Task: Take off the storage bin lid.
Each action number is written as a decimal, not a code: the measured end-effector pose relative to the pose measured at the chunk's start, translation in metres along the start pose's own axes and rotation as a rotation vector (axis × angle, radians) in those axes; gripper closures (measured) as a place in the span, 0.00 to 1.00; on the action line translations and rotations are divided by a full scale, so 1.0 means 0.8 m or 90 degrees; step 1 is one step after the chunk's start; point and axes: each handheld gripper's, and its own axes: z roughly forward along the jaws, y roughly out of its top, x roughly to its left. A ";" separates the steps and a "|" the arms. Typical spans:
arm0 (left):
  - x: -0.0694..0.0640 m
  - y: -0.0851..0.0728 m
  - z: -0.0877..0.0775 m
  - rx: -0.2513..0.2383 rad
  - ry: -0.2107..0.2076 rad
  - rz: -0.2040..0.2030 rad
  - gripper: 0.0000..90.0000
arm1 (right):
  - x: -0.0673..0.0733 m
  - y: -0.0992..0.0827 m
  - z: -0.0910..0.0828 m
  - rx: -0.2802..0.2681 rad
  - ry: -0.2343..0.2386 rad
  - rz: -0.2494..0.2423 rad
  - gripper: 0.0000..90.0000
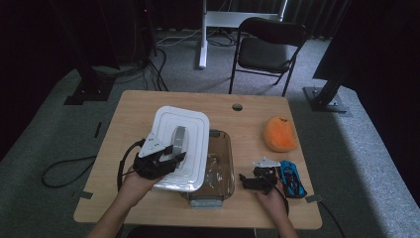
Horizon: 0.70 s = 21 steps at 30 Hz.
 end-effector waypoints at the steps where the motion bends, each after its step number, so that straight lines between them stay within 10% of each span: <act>1: 0.000 0.000 0.000 0.000 0.000 0.000 0.66 | 0.000 0.000 0.000 0.000 0.000 0.000 0.13; 21: 0.044 -0.031 -0.044 -0.020 0.059 -0.047 0.67 | 0.000 0.000 0.000 0.000 0.000 0.000 0.13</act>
